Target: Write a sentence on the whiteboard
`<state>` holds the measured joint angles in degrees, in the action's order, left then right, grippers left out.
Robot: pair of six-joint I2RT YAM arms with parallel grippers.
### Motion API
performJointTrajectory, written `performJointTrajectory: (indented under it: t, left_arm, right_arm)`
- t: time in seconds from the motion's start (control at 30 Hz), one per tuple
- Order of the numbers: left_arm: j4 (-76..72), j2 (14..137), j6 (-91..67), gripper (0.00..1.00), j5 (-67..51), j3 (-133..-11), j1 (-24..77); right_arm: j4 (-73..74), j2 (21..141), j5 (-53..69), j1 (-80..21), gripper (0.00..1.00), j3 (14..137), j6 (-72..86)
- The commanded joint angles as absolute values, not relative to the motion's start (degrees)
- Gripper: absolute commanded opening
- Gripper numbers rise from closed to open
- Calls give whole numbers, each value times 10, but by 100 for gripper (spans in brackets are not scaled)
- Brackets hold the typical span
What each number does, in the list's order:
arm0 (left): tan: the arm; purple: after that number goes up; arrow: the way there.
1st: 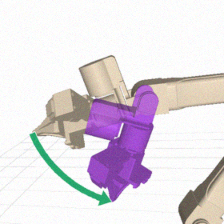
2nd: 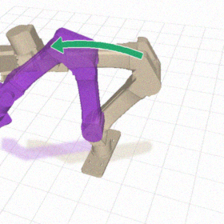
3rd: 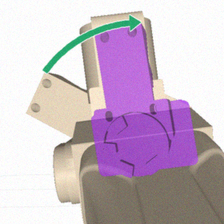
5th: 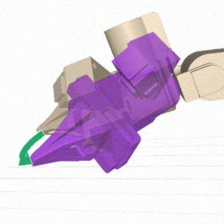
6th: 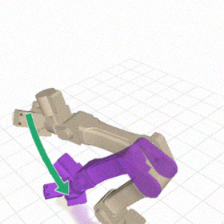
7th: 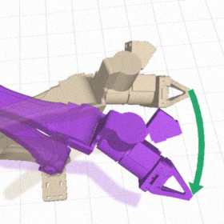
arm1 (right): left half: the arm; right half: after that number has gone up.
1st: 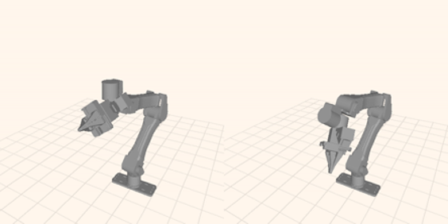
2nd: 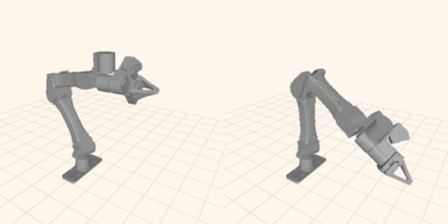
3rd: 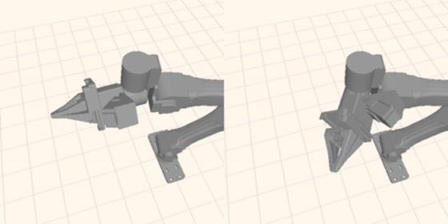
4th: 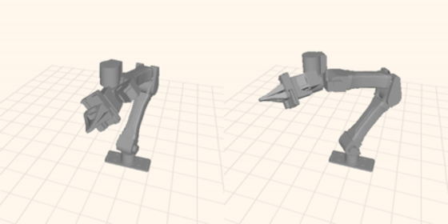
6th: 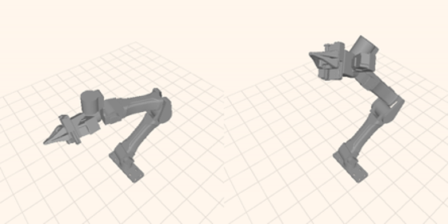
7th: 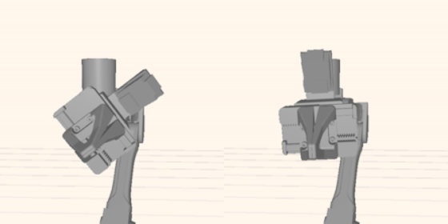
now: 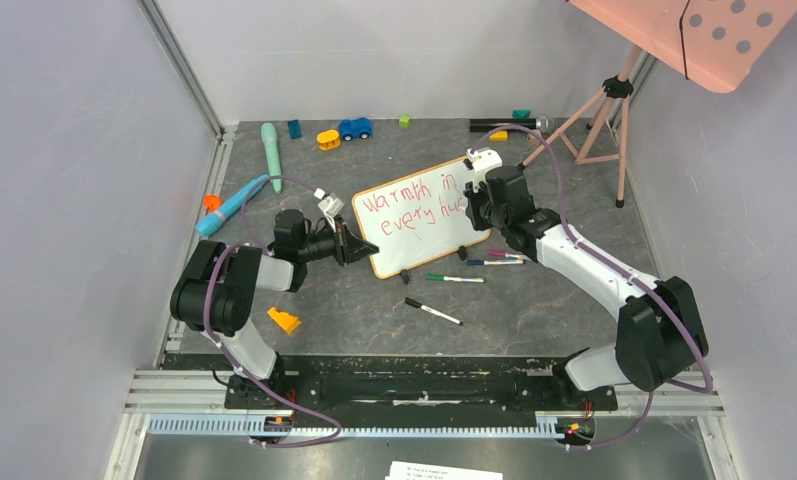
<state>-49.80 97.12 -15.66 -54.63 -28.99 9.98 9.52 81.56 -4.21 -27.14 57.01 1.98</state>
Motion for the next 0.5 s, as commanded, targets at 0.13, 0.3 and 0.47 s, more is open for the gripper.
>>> performJointTrajectory:
  t: [0.13, 0.3, 0.47]
  left_arm:
    - [-499, 976, -120, 2, -512, -298, 97]
    - [-500, 975, -120, 2, -512, -297, 97]
    - [-500, 975, -120, 2, -512, -297, 97]
  right_arm:
    - [85, 803, -65, -271, 0, 562, 25]
    - [91, 819, -74, -270, 0, 589, 21]
    - [92, 827, -82, -270, 0, 604, 18]
